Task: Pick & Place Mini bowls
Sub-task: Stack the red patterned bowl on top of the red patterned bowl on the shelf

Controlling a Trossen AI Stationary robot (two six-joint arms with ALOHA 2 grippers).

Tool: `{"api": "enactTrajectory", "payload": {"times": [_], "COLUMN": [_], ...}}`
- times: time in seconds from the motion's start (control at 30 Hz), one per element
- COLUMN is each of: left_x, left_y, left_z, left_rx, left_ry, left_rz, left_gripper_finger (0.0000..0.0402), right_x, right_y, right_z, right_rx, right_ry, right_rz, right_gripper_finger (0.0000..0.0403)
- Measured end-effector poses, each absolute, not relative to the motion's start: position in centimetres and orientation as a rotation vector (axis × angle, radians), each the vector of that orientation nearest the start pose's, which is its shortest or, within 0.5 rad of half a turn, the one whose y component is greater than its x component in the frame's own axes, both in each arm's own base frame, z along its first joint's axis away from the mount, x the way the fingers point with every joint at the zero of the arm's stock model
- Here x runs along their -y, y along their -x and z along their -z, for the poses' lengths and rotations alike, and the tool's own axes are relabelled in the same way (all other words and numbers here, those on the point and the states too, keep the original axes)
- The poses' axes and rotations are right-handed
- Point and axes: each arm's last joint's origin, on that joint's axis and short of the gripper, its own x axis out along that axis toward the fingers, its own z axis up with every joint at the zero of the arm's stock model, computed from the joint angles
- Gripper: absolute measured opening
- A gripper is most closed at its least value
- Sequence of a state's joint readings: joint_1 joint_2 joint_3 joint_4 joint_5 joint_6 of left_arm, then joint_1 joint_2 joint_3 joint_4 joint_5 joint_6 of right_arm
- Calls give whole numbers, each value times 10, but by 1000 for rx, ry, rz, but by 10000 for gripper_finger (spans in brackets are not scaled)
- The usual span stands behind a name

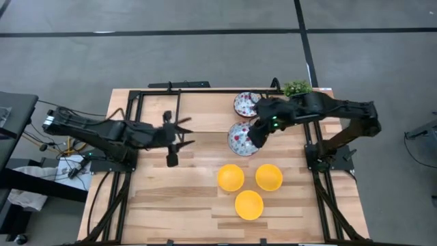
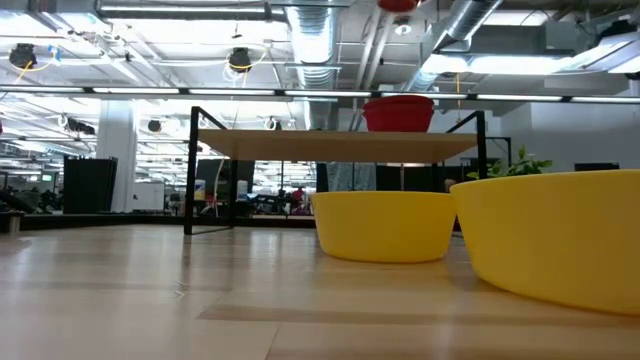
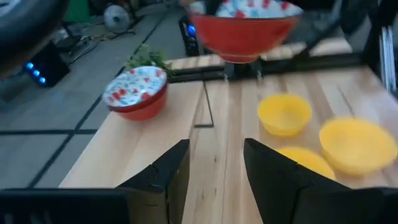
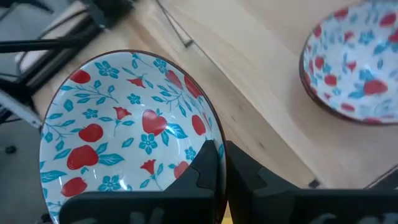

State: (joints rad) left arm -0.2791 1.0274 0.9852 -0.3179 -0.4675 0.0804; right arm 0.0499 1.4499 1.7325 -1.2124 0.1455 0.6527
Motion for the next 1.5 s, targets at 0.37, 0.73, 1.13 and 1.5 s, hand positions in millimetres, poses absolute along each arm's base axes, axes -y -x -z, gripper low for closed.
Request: {"api": "enactTrajectory", "payload": {"times": [0.37,0.73,1.13,1.5], "left_x": [43,43,43,42], "left_y": [-198,-198,-198,-183], "left_z": [-358,-358,-358,-369], "left_rx": [-280,-280,-280,-219], "left_ry": [-128,-131,-130,-2], "left_rz": [-190,-191,-191,-129], "left_gripper_finger": [133,131,131,129], "right_x": [-19,-34,-13,30], "right_y": [-270,-308,-304,-287], "right_z": [-426,-408,-411,-424], "right_rx": [-788,-880,-996,-937], "right_ry": [-373,-269,-147,-329], "right_rz": [41,-321,-249,148], "right_gripper_finger": [0,0,0,0]}}
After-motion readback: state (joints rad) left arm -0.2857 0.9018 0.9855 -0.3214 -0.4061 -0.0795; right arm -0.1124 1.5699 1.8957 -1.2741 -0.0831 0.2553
